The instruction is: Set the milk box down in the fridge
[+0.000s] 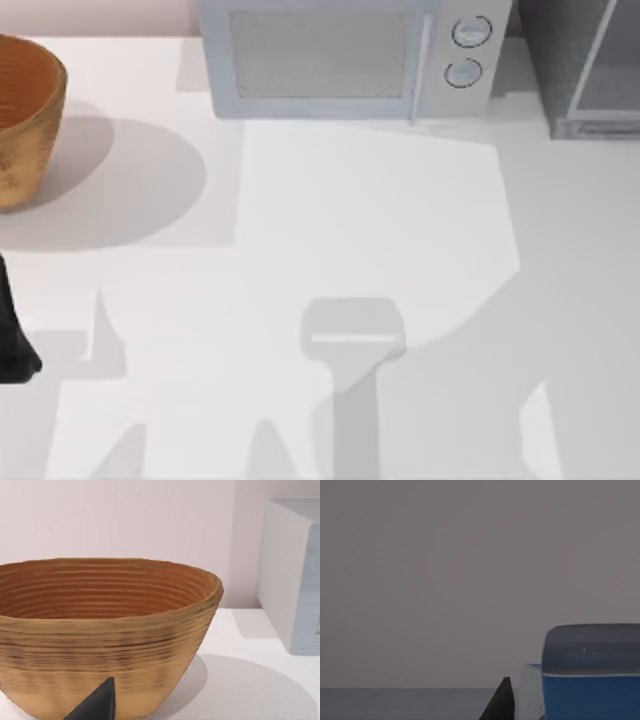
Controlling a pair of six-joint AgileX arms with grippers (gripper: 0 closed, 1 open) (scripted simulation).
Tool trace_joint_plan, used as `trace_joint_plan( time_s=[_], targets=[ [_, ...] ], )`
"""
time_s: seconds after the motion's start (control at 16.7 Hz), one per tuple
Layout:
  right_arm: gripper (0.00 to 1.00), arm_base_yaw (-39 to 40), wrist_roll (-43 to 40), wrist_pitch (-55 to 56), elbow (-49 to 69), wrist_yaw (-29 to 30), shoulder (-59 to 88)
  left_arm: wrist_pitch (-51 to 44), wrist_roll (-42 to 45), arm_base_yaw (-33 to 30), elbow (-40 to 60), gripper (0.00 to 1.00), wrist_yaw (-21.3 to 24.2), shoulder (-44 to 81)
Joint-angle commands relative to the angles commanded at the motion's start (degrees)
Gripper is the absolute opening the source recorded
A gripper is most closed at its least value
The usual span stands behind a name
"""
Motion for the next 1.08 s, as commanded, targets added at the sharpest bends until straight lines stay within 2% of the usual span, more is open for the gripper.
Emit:
trace_joint_plan(
  time_s=[0.72, 1.08],
  targets=[
    [0.98, 0.0, 0.0, 0.0, 0.0, 0.0, 0.0, 0.0, 0.0, 0.0, 0.0, 1.00, 0.0, 0.0],
    [1.00, 0.0, 0.0, 0.0, 0.0, 0.0, 0.0, 0.0, 0.0, 0.0, 0.0, 1.00, 0.0, 0.0]
  ],
)
